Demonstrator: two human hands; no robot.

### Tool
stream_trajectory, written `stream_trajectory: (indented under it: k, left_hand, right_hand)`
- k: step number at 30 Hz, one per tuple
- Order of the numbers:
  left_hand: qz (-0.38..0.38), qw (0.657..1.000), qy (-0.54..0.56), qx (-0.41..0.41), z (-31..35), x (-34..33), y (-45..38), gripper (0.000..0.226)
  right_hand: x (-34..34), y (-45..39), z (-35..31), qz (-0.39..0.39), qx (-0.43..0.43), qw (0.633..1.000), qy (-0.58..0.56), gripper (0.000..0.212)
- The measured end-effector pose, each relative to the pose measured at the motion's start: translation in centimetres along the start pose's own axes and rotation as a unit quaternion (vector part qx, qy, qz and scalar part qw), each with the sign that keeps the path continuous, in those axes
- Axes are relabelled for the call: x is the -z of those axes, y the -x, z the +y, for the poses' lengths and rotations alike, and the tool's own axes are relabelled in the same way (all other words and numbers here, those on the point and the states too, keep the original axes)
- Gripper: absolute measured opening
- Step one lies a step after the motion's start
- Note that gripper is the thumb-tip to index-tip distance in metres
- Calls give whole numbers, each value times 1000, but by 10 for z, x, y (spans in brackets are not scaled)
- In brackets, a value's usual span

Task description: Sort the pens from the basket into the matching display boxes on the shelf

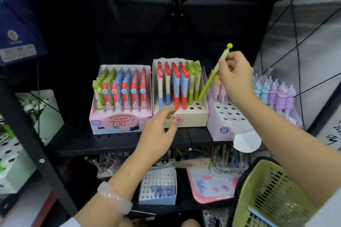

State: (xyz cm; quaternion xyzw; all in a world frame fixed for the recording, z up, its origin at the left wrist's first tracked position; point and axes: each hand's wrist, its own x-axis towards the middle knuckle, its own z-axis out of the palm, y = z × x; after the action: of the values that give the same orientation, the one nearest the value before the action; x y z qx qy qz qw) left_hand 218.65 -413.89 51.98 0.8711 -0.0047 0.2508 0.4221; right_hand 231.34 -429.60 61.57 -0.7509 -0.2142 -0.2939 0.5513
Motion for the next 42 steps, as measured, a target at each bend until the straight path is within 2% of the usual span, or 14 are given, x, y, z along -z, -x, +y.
stream_trajectory:
  k: [4,7,9,11,18,21,27,32,37,42]
  left_hand:
    - [-15,1000,-9,11,-6,-10,4,32]
    - [-19,1000,-14,15,-8,-9,4,31]
    - [-28,999,-16,17,-9,-8,5,31]
    - [-41,999,-22,16,-10,-7,6,33]
    - [-67,998,4,11,0,-11,11,32]
    - [-120,993,15,-12,17,-31,23,31]
    - [-244,967,40,-58,39,-104,79,28]
    - [-355,931,-1,-90,48,-165,108,32]
    - [-456,884,-65,-80,55,-206,109,35]
    - [-483,867,-116,-49,49,-229,103,34]
  right_hand:
    - [-9,-4,12,-27,23,998,50,5]
    - [-19,0,24,-121,21,986,112,7]
    - [-23,3,29,-195,31,960,199,11]
    - [-25,4,32,-219,36,945,241,13]
    - [-6,11,18,-220,-6,959,179,15]
    - [30,30,8,-269,-15,955,124,11]
    - [127,110,33,-435,-100,885,134,18]
    - [195,177,102,-517,-183,798,251,29]
    - [222,228,187,-551,-230,732,328,31]
    - [209,262,263,-534,-245,685,430,33]
